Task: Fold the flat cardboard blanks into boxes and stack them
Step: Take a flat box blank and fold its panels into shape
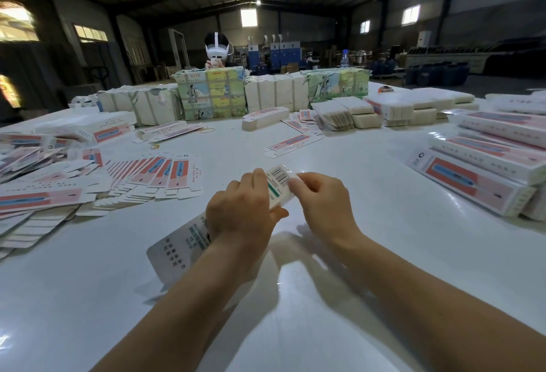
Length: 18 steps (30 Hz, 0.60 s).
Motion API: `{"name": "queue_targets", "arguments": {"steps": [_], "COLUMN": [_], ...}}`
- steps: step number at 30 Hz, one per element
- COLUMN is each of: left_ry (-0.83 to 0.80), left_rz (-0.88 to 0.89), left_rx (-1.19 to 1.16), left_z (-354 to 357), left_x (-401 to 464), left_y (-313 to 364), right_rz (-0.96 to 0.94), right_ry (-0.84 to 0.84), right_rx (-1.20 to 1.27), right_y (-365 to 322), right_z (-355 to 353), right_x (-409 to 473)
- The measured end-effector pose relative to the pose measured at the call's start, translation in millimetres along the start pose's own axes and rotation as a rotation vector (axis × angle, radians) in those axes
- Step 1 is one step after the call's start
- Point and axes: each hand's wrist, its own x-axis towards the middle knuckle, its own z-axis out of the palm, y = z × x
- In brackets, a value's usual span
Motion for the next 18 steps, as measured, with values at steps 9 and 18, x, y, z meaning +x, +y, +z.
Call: {"name": "queue_targets", "arguments": {"steps": [9,18], "left_ry": [0.08,0.094], "left_rz": [-0.003,0.098], "left_rx": [-0.026,0.025], "left_z": [-4.9,-2.5], "left_x": [-0.3,-0.9], "left_y": [-3.8,-4.0], "right_rz": [-0.106,0.372], "right_ry": [0.003,-0.082], "right_rx": [-0.012,0.519], "right_y": [-5.0,-10.3], "right_z": [0.7,-11.1], "right_x": [-4.5,8.6]}}
